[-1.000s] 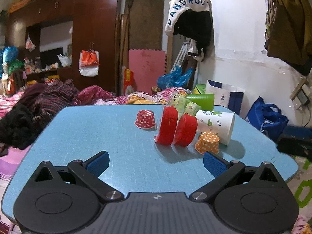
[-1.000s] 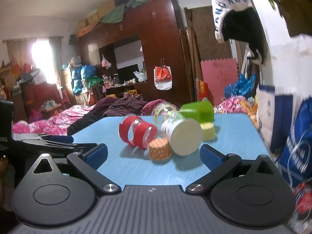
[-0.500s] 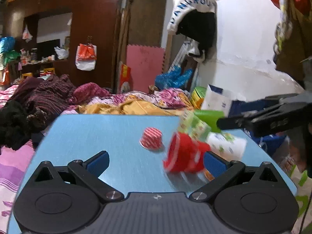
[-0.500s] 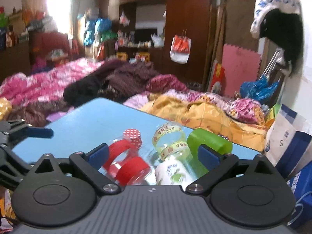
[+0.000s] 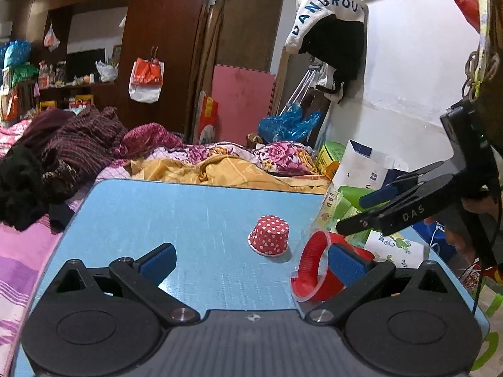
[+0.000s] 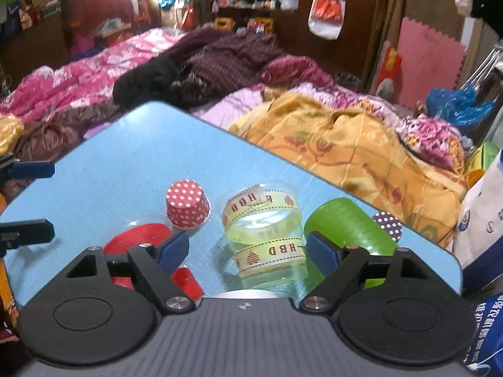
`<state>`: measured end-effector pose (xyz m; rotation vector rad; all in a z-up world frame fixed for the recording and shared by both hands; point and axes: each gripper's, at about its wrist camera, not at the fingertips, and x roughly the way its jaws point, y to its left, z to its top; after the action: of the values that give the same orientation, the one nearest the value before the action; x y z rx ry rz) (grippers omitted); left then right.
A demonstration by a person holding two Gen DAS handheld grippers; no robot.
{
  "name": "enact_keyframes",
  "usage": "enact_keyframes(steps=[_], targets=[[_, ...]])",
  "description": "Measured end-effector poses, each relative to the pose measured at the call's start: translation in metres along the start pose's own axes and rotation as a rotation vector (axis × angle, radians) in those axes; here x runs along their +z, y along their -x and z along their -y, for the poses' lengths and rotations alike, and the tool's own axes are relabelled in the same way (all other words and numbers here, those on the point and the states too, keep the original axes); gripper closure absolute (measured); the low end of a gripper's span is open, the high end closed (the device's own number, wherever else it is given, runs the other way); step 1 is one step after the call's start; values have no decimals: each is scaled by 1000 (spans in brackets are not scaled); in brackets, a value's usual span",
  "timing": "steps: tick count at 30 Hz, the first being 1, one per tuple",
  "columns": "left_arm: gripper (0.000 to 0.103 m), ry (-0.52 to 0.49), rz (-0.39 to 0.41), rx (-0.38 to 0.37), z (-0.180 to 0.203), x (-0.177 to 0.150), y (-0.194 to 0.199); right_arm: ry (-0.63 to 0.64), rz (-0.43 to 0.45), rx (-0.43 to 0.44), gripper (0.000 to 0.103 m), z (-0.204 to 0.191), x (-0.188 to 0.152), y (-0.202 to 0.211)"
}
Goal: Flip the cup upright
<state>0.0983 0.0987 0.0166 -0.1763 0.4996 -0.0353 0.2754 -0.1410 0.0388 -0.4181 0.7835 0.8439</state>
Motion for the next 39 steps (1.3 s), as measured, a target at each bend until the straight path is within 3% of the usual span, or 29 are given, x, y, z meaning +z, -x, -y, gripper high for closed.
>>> enact_keyframes(steps=[5,9,12,14,20,26,29,33,39], targets=[[0,11,-7,-7,-3,2,-8,11,-51,3,23,-2,3,-9],[0,15,-24,-6,-5,2,-16,-2,-89,2,34,0,5,-17],[0,23,-34,-6,-8,0,-19,11,-112,-12,37,-2,6,-23],[0,35,-33,-6,-12,-1,-18,4,-121,-17,46,-2,8,-25],[0,73,-20,0,-22,-3,-12,-41,-66,-52,46,-1,16,-11],[0,98,13,-16,-25,-6,7,-72,13,-96,47,-21,18,34],[0,103,32,-42,-24,-8,21,-112,67,-114,47,-39,10,65],[0,111,41,-86,-25,-14,37,-157,87,-75,46,-73,-16,84],[0,71,34,-103,-15,-34,55,-270,63,28,46,-99,-64,71]])
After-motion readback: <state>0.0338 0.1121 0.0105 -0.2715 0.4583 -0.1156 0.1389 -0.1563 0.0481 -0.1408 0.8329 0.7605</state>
